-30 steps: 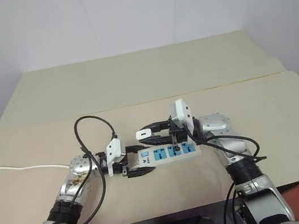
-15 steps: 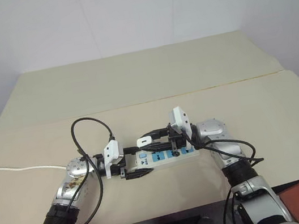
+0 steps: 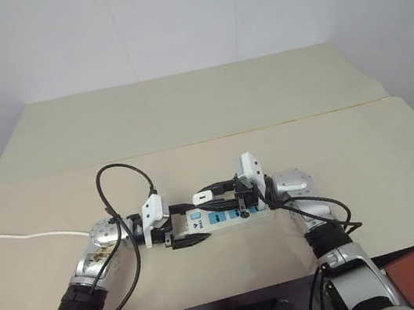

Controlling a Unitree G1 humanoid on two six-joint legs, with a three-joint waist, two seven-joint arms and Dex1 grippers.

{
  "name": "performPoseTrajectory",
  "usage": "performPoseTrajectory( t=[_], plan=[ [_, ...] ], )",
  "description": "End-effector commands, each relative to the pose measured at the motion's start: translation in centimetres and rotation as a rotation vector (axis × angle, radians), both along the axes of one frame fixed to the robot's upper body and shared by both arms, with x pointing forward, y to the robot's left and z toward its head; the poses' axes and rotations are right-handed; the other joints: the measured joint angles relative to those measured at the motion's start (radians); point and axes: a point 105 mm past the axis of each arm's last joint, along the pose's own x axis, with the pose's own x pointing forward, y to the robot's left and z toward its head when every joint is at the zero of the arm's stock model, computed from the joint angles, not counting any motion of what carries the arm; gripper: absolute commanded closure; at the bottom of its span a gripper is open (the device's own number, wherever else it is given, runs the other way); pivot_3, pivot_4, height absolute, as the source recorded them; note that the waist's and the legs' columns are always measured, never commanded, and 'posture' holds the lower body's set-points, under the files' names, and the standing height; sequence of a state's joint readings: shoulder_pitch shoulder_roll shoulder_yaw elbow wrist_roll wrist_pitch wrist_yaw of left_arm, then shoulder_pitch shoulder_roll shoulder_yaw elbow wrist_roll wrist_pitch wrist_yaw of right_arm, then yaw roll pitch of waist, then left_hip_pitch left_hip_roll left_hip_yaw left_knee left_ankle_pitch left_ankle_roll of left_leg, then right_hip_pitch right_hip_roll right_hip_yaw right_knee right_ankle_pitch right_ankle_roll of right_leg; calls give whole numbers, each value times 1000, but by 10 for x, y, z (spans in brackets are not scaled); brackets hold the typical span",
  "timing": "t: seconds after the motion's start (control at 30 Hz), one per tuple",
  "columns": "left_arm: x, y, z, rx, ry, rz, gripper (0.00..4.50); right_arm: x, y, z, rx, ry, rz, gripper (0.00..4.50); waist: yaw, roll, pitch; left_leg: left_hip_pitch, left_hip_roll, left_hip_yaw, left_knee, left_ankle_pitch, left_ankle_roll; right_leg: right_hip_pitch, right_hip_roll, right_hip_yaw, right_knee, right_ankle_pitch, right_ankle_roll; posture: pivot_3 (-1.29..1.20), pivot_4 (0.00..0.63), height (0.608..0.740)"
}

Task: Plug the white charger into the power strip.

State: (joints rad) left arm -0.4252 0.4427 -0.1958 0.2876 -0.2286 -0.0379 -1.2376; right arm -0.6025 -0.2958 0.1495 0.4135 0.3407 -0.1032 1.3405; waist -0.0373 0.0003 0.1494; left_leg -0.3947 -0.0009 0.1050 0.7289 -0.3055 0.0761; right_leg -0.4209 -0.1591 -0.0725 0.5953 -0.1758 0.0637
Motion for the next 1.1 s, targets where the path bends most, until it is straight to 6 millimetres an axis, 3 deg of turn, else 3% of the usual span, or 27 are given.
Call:
performPoseTrajectory(
  t=[0.03,0.43,1.1],
  plan=[
    [-3,8,-6,50,19,6,1230,0,-12,-12,-61,7,-12,3386,0,0,0,0,0,0,0,0,0,0,0,0,0,0,0,0,150,740],
    [-3,12,-5,62,17,10,1230,4,-38,-34,-184,26,-78,3386,6,0,0,0,0,0,-1,0,0,0,-1,0,0,0,0,0,150,740],
    [-2,17,-4,71,12,18,1230,11,-68,-34,-300,15,-92,3386,13,0,0,1,0,0,-1,0,0,1,-1,1,0,0,0,0,150,740]
  ],
)
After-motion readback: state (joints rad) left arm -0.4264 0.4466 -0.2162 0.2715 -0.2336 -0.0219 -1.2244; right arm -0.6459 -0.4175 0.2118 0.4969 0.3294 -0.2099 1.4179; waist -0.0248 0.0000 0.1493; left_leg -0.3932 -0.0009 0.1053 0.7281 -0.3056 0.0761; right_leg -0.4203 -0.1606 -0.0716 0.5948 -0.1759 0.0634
